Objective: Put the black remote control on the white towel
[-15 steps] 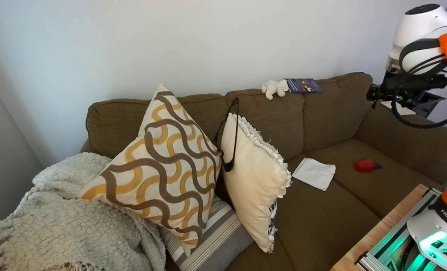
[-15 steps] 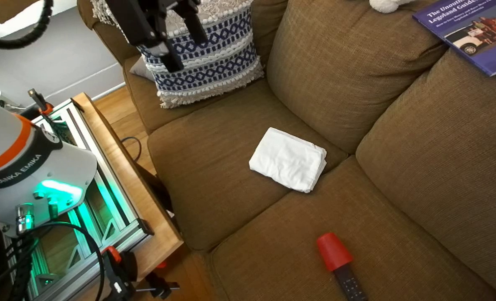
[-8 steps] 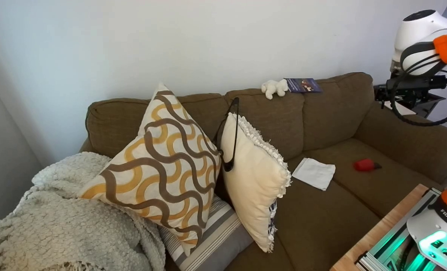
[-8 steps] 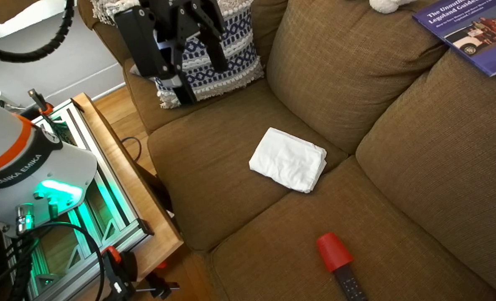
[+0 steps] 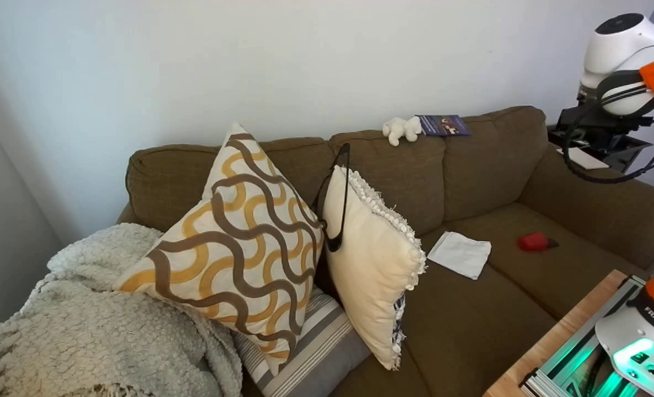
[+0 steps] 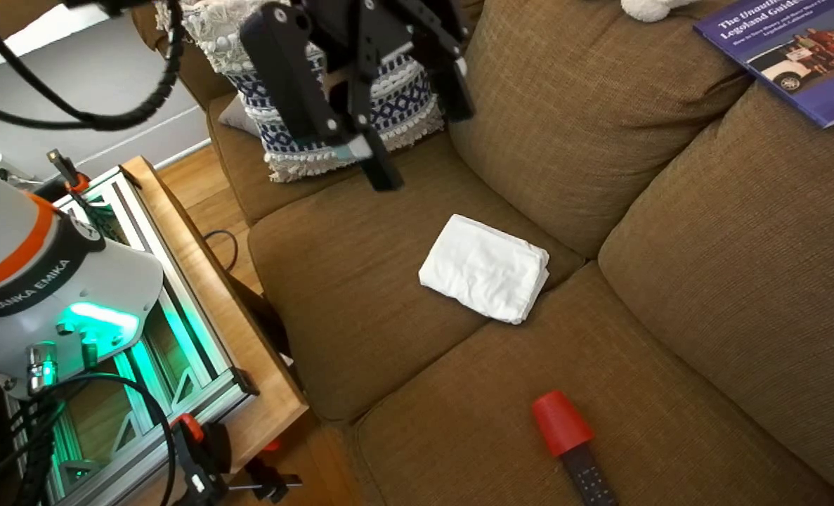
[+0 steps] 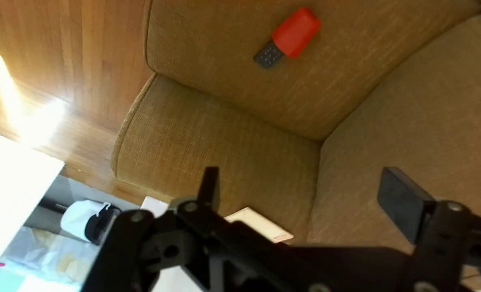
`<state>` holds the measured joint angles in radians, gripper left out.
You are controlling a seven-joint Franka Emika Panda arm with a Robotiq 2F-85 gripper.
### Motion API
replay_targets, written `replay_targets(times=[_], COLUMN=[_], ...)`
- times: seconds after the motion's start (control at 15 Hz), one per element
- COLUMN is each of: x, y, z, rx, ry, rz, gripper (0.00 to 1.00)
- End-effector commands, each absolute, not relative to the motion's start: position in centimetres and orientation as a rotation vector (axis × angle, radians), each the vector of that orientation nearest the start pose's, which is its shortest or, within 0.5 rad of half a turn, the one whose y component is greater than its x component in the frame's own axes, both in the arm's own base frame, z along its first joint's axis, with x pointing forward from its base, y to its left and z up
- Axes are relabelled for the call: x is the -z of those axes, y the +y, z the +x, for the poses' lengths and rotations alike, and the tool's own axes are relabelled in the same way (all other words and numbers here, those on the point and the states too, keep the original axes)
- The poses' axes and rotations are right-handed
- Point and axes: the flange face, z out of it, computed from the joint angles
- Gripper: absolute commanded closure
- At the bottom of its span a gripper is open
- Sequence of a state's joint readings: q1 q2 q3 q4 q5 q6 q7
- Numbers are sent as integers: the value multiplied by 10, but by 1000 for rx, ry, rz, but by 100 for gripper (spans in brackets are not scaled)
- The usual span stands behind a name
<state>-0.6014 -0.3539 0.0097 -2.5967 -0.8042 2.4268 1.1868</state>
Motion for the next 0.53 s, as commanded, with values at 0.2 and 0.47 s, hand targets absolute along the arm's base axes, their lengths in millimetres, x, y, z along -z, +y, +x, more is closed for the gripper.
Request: replay_targets(times=[0.2, 0.47], x=[-336, -260], y=[-349, -364], z=[391, 403], rx=[769, 659], ry=[2561, 2921], rz=[-2644, -2571], gripper=[0, 0])
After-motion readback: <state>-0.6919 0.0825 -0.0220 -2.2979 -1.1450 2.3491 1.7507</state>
